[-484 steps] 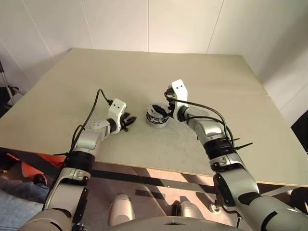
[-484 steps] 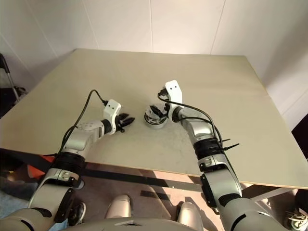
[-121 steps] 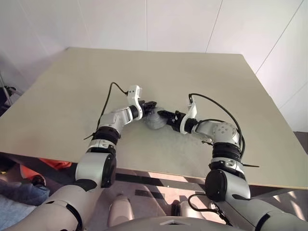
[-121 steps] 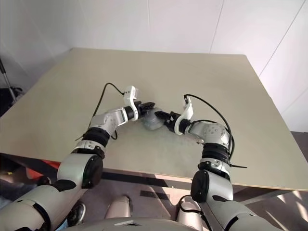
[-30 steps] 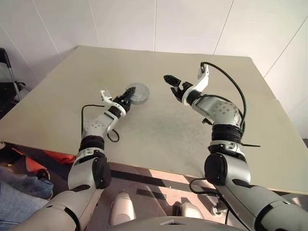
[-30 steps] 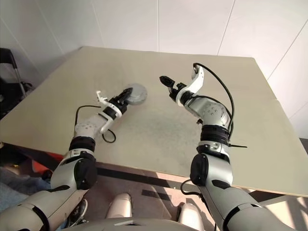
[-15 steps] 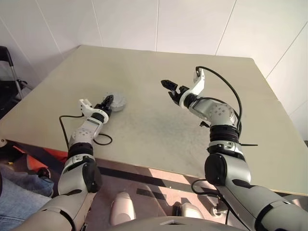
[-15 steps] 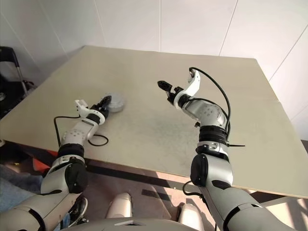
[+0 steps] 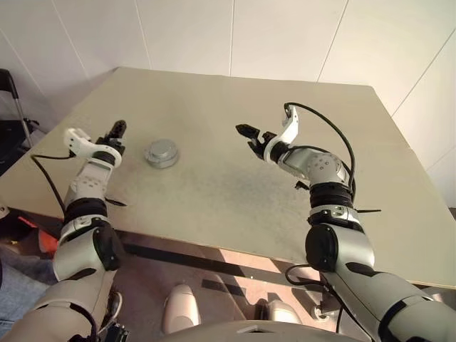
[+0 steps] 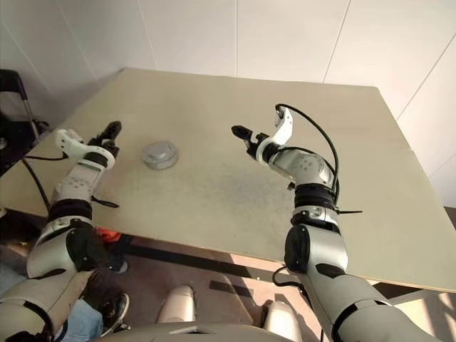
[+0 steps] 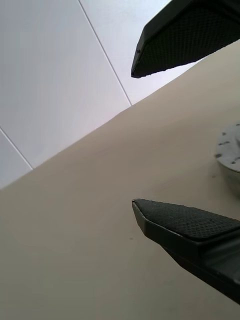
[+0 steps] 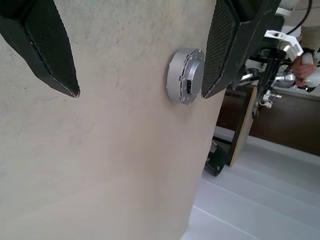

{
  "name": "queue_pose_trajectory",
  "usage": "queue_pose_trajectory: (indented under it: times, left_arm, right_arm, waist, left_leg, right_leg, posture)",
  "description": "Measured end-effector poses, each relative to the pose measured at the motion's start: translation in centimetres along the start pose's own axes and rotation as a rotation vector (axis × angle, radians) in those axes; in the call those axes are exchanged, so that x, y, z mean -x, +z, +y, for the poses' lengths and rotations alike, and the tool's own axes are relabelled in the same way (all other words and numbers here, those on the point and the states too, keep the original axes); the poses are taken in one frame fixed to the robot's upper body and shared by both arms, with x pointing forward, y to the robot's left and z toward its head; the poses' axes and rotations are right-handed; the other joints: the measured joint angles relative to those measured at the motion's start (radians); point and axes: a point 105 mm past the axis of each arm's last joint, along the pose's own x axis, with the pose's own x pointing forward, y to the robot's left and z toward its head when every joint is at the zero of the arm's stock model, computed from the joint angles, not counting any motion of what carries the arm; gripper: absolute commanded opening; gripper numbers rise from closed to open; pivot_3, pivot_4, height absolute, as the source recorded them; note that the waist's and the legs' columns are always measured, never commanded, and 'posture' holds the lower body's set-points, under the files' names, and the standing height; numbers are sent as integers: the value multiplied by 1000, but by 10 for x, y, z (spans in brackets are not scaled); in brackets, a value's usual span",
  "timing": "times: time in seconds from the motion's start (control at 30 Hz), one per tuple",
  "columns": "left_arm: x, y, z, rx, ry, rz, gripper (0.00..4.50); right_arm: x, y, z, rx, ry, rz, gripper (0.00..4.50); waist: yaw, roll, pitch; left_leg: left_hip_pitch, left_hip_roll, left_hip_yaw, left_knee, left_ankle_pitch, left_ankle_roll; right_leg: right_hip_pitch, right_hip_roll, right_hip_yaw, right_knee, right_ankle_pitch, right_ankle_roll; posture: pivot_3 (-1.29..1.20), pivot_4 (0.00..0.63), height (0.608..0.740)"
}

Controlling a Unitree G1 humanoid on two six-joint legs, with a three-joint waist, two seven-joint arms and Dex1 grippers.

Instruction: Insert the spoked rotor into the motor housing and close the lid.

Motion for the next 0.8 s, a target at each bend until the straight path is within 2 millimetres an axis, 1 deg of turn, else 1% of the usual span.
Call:
queue_pose_trajectory:
  times: [0.07, 0.1, 0.13, 0.2, 0.23, 0.27, 0.33, 0.37, 0.4, 0.47, 0.53, 0.6, 0.67, 0.8]
  left_arm:
    - [-3, 8, -11, -87, -36, -23, 4074]
    - [-4, 7, -17, -124, -56, -20, 4074]
    - [-6, 3, -26, -186, -96, -9, 4074]
    - [-7, -13, -50, -295, -205, 28, 4074]
    - [-5, -24, -64, -356, -283, 62, 4074]
    - [0, -41, -77, -429, -371, 121, 4074]
    - [12, -75, -90, -543, -495, 237, 4074]
    - [19, -90, -92, -584, -537, 290, 4074]
    - [27, -107, -91, -631, -570, 350, 4074]
    - [42, -135, -87, -707, -623, 448, 4074]
    - [53, -156, -86, -736, -663, 514, 4074]
    - [58, -165, -87, -745, -678, 542, 4074]
    - [58, -167, -89, -750, -684, 542, 4074]
    - [57, -166, -88, -762, -677, 541, 4074]
  right_arm:
    - [-2, 3, 2, 97, 0, -22, 4353]
    - [-3, 4, 5, 147, 6, -34, 4353]
    - [-2, 8, 8, 236, 16, -65, 4353]
    - [0, 14, 15, 384, 41, -117, 4353]
    - [4, 15, 16, 484, 63, -108, 4353]
    - [11, 16, 12, 599, 73, -79, 4353]
    - [26, 20, -4, 776, 46, -28, 4353]
    - [33, 24, -13, 836, 21, -11, 4353]
    - [41, 29, -23, 898, -10, 3, 4353]
    - [55, 39, -42, 980, -77, 25, 4353]
    - [64, 45, -60, 1045, -149, 56, 4353]
    - [66, 42, -71, 1070, -176, 85, 4353]
    - [66, 38, -76, 1073, -185, 98, 4353]
    - [59, 32, -73, 1068, -171, 92, 4353]
  waist:
    - [3, 0, 0]
    - [4, 0, 0]
    - [6, 0, 0]
    - [8, -1, 0]
    - [9, -1, -1]
    - [11, -2, -1]
    - [12, -2, -1]
    - [11, -2, -1]
    - [6, -2, -1]
    - [0, -2, -1]
    - [-10, -2, 0]
    - [-25, -2, 0]
    - [-32, -2, 0]
    - [-41, -2, 0]
  left_leg:
    - [0, 0, 0, 0, 0, 0]
    - [-1, 0, 0, 0, 0, 0]
    - [-2, 0, 0, 1, 0, 0]
    - [-3, 0, -1, 3, 0, 0]
    - [-5, 0, -1, 4, 0, 1]
    - [-5, 0, -1, 6, -1, 2]
    - [-5, -1, 0, 7, -1, 2]
    - [-4, -1, -1, 7, -1, 2]
    - [-4, 0, -1, 7, -1, 2]
    - [-2, 0, 0, 7, -1, 2]
    - [0, 0, 0, 7, -1, 2]
    - [1, 0, 0, 7, -1, 2]
    - [2, 0, 0, 9, -2, 3]
    - [2, 0, 1, 11, -4, 7]
  right_leg:
    - [0, 0, -1, 0, 0, 0]
    - [0, -1, -1, 0, 0, 0]
    - [0, -1, -2, 0, 0, 0]
    - [0, -2, -2, 0, 0, 0]
    - [0, -2, -2, 0, 0, 0]
    - [2, -2, -2, -1, 0, 0]
    - [2, -3, -2, -1, 0, 0]
    - [3, -3, -2, 0, 0, 0]
    - [2, -3, -2, 1, 0, 0]
    - [2, -2, -1, 2, 0, 0]
    - [2, -1, 0, 4, 0, 0]
    - [1, -1, 1, 7, 0, -1]
    - [0, -1, 2, 9, 0, -1]
    - [1, -1, 3, 10, 0, -1]
  posture:
    - [0, 0, 740]
    - [0, 0, 740]
    - [0, 0, 740]
    - [0, 0, 740]
    - [0, 0, 740]
    - [0, 0, 740]
    - [0, 0, 740]
    - [0, 0, 740]
    - [0, 0, 740]
    - [0, 0, 740]
    - [0, 0, 740]
    - [0, 0, 740]
    - [0, 0, 740]
    - [0, 0, 740]
